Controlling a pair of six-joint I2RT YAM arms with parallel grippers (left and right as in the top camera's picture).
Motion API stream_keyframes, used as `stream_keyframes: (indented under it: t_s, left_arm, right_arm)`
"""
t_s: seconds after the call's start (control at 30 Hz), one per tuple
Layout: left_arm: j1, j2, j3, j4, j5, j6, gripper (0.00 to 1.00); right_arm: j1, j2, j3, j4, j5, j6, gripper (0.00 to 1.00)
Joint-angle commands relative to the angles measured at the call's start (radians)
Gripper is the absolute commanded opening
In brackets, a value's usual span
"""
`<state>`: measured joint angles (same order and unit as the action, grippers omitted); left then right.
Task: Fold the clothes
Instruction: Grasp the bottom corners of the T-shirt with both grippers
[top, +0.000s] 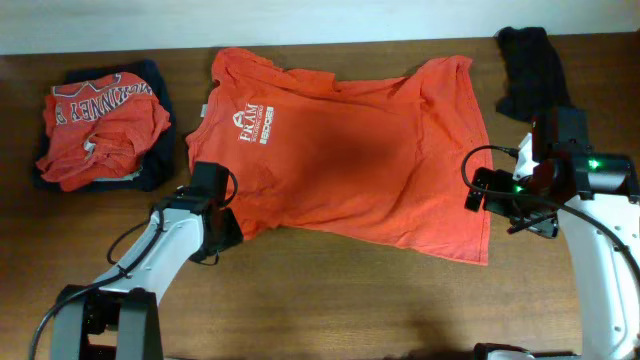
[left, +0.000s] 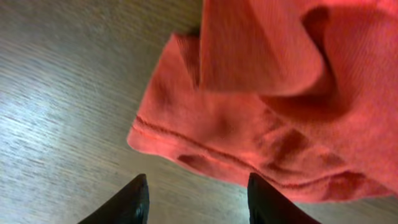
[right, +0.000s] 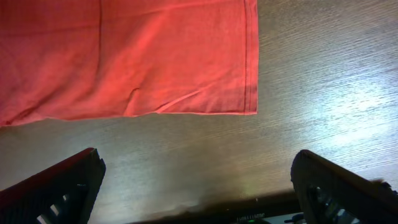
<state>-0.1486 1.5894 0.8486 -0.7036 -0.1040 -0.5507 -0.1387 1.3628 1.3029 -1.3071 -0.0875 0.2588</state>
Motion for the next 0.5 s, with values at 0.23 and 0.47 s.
stream_keyframes:
  t_s: [0.23,0.47]
  left_arm:
    - [0.002,0.000,-0.043,0.074,-0.017,0.006,0.52]
    - [0.002,0.002,-0.050,0.083,-0.016,0.006,0.51]
  right_arm:
    - [0.001,-0.010,-0.009,-0.003,-0.005,0.000,0.99]
    - [0.001,-0.010,-0.009,-0.002,-0.006,0.001,0.99]
